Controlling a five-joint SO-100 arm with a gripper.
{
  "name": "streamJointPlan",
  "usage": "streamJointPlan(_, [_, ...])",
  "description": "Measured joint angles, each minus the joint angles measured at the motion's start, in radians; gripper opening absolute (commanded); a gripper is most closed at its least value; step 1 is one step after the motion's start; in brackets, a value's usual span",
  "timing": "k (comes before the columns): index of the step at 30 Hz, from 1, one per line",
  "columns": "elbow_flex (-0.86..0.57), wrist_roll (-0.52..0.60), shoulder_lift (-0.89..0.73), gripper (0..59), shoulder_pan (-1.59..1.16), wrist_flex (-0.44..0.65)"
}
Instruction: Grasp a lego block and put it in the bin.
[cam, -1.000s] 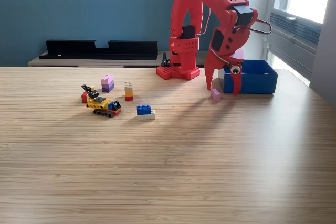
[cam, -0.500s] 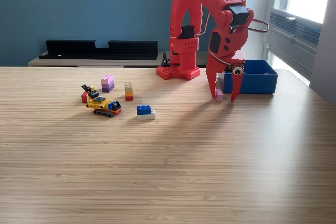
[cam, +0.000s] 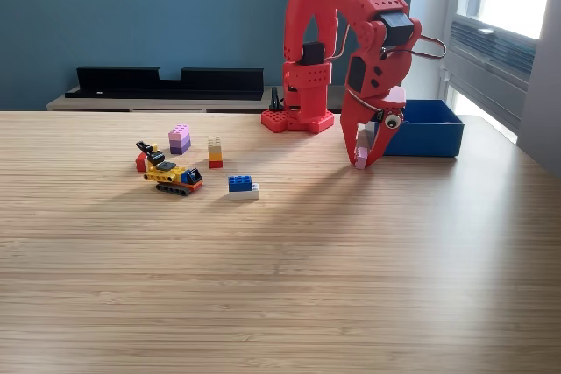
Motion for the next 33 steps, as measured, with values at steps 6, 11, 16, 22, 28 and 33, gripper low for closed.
streamJointPlan(6, [-0.052, 0.127, -0.005, 0.1, 0.0, 0.017])
streamJointPlan(11, [-0.212, 0.307, -0.006, 0.1, -0.02, 0.144])
streamJointPlan(16, [-0.474, 0.468, -0.006, 0.1, -0.057, 0.304])
streamJointPlan(22, [-0.641, 0.6, -0.006, 0.1, -0.175, 0.419])
streamJointPlan(28, [-0.658, 0.692, -0.006, 0.1, -0.336, 0.457])
streamJointPlan(33, [-0.658, 0.747, -0.006, 0.1, -0.476, 0.459])
